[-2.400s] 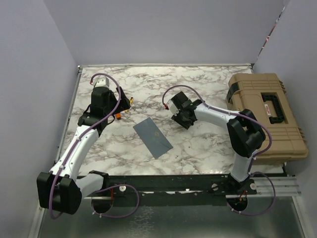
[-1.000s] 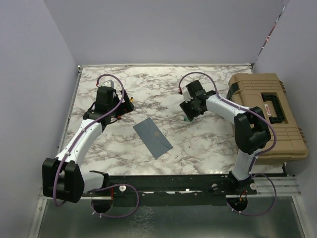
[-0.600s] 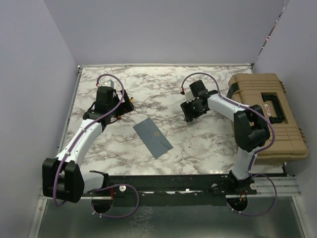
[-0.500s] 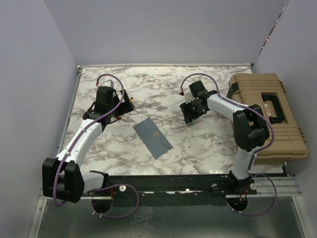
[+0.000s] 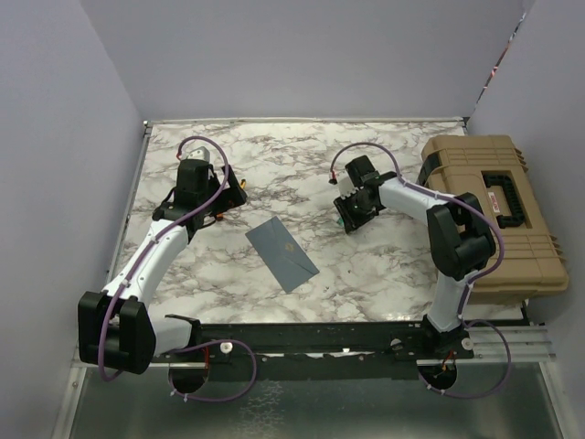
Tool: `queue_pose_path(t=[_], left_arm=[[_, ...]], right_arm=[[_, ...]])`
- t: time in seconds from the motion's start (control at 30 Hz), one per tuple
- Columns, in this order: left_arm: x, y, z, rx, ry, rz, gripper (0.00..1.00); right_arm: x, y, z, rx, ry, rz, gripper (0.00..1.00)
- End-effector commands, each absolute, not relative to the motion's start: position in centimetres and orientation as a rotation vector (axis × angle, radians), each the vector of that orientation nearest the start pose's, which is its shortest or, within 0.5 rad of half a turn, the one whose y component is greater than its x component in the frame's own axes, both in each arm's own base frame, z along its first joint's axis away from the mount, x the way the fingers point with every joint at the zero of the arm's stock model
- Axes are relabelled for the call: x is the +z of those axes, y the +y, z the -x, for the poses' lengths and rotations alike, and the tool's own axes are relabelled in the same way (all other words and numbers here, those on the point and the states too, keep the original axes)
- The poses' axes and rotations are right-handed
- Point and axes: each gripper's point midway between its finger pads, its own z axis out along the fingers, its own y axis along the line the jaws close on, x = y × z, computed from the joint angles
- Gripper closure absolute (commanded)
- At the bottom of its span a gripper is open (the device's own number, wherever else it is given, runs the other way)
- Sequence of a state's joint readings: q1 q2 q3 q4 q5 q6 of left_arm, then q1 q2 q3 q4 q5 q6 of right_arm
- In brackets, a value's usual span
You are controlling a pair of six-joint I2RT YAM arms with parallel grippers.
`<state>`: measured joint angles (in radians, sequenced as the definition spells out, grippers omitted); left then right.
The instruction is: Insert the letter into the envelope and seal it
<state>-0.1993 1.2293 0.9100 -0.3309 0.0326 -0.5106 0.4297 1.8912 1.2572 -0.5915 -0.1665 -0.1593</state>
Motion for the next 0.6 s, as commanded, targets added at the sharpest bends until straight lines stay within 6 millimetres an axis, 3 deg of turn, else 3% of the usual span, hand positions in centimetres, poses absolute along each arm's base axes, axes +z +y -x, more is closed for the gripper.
queue_pose_path(t=[0.0, 0.07, 0.17, 0.27, 0.4, 0.57], left_arm=[[17.5, -9.6, -35.3, -0.427, 2.195, 0.307, 0.01], [17.6, -9.5, -35.4, -0.424, 2.194, 0.307, 0.02], [17.8, -9.5, -35.5, -0.427, 2.188, 0.307, 0.02], [18.3, -10.3, -35.4, -0.478, 2.179, 0.279, 0.02], [20.3, -13.1, -35.2, -0.661, 2.136, 0.158, 0.02], [25.3, -17.5, -33.7, -0.989, 1.94, -0.04, 0.04]], right_arm=[[0.2, 16.9, -32.4, 0.187, 2.723, 0.912, 0.67], [-0.3, 16.6, -32.6, 0.152, 2.722, 0.91, 0.72], [-0.6, 16.6, -32.8, 0.123, 2.708, 0.92, 0.88], [0.6, 17.1, -33.3, 0.102, 2.647, 0.931, 0.99], [6.9, 19.9, -34.7, 0.247, 2.443, 0.853, 1.0], [17.3, 25.9, -34.0, 0.693, 2.115, 0.774, 0.99]])
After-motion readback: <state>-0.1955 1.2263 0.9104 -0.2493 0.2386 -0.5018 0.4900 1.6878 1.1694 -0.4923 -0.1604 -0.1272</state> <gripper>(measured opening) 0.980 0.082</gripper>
